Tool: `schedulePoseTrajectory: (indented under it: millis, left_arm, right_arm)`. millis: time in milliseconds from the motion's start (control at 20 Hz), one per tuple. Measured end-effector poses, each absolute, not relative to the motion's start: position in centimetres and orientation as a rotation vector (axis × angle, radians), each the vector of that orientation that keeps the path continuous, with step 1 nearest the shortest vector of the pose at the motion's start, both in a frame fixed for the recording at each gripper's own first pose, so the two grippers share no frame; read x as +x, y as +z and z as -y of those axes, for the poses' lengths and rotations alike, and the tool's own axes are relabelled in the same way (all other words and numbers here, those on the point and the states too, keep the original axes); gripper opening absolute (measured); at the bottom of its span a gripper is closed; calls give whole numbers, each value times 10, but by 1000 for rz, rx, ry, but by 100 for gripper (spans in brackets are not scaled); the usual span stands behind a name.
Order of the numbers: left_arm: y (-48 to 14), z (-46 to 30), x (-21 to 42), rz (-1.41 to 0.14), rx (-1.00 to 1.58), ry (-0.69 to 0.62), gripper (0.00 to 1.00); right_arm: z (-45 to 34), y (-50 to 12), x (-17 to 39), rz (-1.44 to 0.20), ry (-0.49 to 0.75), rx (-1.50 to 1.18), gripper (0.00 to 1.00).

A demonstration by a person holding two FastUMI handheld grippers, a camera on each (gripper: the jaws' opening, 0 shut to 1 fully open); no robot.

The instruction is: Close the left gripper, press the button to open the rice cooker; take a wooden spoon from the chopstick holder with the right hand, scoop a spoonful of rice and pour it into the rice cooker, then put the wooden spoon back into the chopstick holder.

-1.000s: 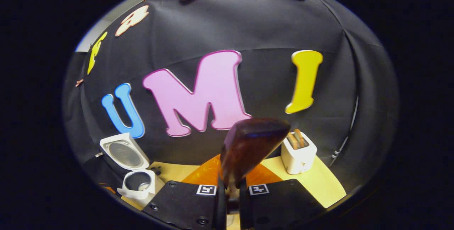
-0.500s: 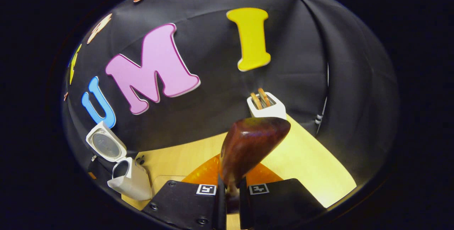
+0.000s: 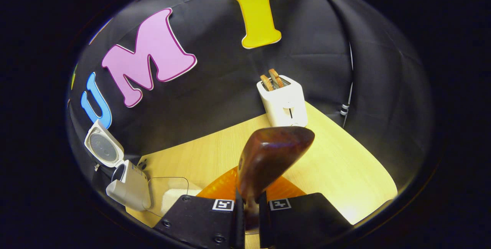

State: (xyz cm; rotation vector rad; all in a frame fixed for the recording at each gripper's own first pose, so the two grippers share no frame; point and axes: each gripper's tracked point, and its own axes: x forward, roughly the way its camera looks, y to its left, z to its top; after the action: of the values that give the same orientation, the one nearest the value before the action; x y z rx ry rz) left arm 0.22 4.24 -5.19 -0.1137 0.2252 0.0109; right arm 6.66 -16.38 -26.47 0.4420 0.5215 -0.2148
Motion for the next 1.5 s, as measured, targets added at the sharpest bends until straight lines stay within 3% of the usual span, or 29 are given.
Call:
schedulePoseTrajectory:
  millis: [250,300,350,550,600,650,700,900,950,1500]
  left_arm:
    - [-54,-52,-5,-227,-136,43,96]
    - [-52,-54,-5,-224,-134,44,96]
    - [-52,-56,-5,-222,-134,45,96]
    - [-40,-61,2,-206,-170,29,96]
    - [-36,-64,4,-199,-172,26,95]
    - [-32,-66,6,-192,-167,21,96]
    - [-27,-71,9,-182,-158,18,96]
    - [-3,-98,24,-129,-108,42,96]
    - [1,-107,27,-120,-90,62,96]
    - [130,-194,82,93,10,150,95]
  right_arm:
    - [159,-294,63,-572,-230,436,19]
    - [158,-300,61,-584,-235,437,7]
    - [158,-303,60,-594,-241,442,19]
    - [158,-308,61,-603,-259,461,23]
    - [158,-305,61,-599,-265,463,23]
    - [159,-303,60,-601,-275,463,14]
    - [159,-299,57,-603,-284,459,36]
    - [157,-285,39,-613,-315,454,71]
    - [157,-279,34,-607,-327,454,98]
    - [176,-236,-51,-536,-535,478,99]
